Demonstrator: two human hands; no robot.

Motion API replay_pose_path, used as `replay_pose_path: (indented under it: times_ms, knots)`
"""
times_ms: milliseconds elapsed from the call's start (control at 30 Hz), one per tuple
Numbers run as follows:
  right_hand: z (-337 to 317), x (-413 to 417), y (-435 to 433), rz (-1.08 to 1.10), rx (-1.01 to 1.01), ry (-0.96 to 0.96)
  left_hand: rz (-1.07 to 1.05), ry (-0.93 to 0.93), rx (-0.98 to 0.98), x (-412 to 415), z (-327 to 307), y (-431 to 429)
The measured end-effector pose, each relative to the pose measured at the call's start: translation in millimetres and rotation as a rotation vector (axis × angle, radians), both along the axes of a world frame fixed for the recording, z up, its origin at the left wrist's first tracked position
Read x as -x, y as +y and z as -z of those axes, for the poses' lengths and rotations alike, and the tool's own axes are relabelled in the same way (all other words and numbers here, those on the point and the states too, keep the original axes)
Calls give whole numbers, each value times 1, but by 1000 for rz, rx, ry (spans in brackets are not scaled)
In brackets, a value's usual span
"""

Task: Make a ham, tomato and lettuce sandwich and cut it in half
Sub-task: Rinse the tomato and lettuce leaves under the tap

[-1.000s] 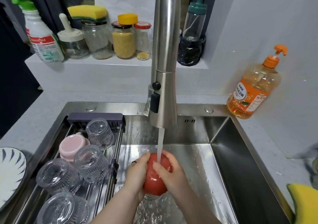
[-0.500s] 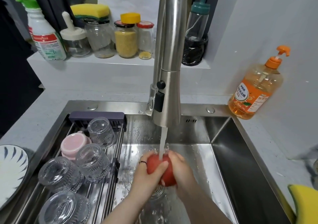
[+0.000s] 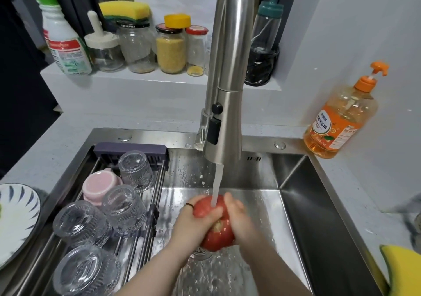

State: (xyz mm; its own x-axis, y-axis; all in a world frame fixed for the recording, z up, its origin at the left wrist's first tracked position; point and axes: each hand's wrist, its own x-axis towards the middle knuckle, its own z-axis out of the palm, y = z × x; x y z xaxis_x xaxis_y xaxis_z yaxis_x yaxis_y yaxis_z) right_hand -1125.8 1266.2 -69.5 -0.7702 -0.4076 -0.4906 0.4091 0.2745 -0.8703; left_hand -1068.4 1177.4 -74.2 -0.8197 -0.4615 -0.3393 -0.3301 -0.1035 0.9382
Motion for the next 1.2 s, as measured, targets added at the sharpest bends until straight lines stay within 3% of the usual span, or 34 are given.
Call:
replay_pose_path:
  times_ms: [133,333,433,500,600,667,767,933,1033,1200]
  knots:
    - [19,-14,-3,-34,-32,322,-181,-50,-263,0,4,-4]
    - [23,-7,-10,128,-15,90,-102,38,-265,-4,4,-3]
    - [24,-8,-4,35,218,-111,-118,39,-147,-4,6,-6]
    - [23,-6,-2,34,212,-93,-123,23,-61,-4,7,-4]
    - [28,-3,-5,196,13,-19,-138,16,-31,-5,10,3]
    - [28,-6,-6,252,66,-90,-149,15,-58,-7,10,5]
    - [25,-14,4,123,236,-238,-171,19,-115,-10,9,4]
    - [6,-21,22,60,172,-89,-120,98,-125,-21,-4,11]
    - [-5,-29,36,33,198,58,49,140,-148,-35,-9,8]
    - [3,-54,36,46,70,-17,133,-163,-388,-53,-5,4]
